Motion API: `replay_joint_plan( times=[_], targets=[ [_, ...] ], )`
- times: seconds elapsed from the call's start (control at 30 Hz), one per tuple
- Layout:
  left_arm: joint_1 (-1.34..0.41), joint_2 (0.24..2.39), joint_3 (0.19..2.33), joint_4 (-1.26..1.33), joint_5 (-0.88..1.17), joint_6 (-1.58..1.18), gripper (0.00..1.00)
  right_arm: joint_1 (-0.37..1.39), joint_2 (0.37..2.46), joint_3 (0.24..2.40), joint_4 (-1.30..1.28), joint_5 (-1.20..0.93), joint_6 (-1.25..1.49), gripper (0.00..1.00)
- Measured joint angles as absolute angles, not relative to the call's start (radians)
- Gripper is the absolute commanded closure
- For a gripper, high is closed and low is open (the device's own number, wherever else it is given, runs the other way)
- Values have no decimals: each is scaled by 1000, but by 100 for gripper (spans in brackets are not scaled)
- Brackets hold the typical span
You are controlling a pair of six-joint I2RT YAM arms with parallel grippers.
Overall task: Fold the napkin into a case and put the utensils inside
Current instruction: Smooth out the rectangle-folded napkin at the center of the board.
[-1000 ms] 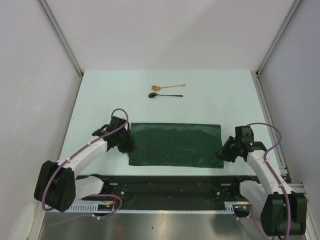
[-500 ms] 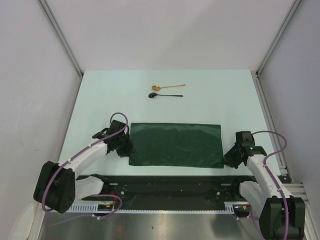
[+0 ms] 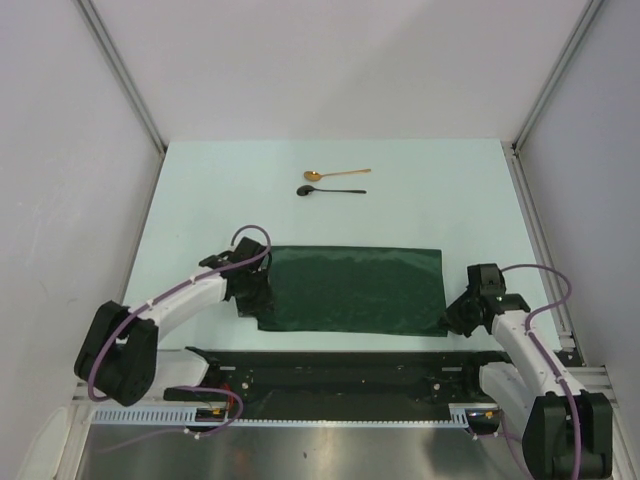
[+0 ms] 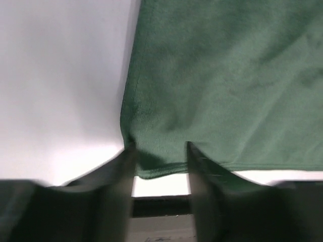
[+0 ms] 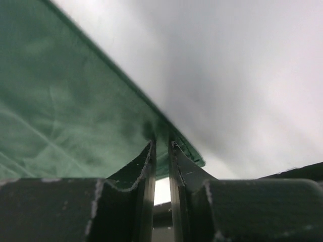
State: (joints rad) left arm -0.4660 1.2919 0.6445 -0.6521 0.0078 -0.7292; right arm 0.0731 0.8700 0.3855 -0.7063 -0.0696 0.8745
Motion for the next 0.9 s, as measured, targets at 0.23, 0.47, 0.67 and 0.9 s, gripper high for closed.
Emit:
replay_joint_plan(
  times=[0.23, 0.47, 0.67, 0.9],
  targets=[
    [-476, 1221, 710, -759, -80, -735, 26, 21, 860, 390, -707, -47, 863, 79],
    [-476, 1199, 711, -778, -102, -765, 44, 21, 877, 393, -703, -52, 852, 79],
    [-476, 1300, 698, -756, -89, -773, 54, 21, 876, 393, -702, -53, 851, 79],
    [-476, 1351, 695, -733, -74, -784, 82, 21, 876, 393, -702, -54, 845, 79]
  ],
)
